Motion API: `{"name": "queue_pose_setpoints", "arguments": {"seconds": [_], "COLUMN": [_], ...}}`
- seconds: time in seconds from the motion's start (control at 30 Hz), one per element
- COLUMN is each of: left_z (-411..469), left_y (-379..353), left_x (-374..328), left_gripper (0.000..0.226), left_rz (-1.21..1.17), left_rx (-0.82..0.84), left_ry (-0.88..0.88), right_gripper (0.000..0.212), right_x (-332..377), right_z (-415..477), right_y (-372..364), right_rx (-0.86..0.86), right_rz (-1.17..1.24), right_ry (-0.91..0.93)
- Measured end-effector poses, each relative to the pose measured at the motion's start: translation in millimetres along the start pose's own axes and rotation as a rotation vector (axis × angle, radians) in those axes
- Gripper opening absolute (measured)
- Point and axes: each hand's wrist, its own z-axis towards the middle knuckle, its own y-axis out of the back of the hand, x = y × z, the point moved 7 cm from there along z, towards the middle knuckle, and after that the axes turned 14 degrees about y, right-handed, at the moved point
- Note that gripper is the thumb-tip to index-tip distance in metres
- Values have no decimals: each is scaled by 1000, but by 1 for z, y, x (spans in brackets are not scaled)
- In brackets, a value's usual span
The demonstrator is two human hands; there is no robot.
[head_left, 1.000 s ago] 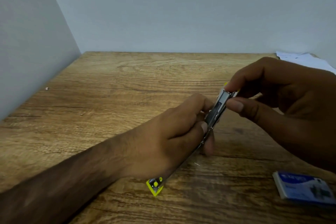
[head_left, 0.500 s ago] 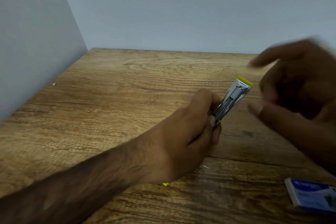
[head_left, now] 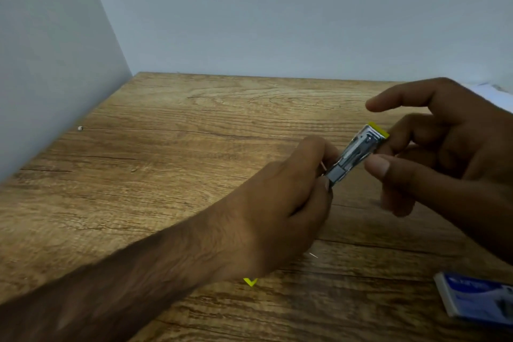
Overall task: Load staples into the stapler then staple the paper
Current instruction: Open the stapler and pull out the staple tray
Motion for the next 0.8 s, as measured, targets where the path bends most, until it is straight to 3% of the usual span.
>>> {"name": "queue_pose_setpoints", "arguments": {"seconds": [0.2,0.37,0.43,0.57,0.8], "left_z": [0,-10,-8,-13,-14], "left_y": [35,22,17,11,11], "left_x": [-10,-31,-29,-28,-28], "left_gripper": [31,53,64,61,55], "left_rz": [231,695,817,892,636], "left_rx": [-293,-340,-325,-304,-296], "left_ry": [-101,-231,-250,-336,-324], "right_gripper": [28,30,33,33,25], "right_x": [-27,-18,-16,-22,-30], "right_z": [-19,-25,-25,-28,-26], "right_y": [-35,-61,-65,-64,-59], "right_rx": [61,163,163,61,-68], "right_rz": [688,1039,1111,1113,1101], "right_ry": [-548,-606,-592,-616,-635]}}
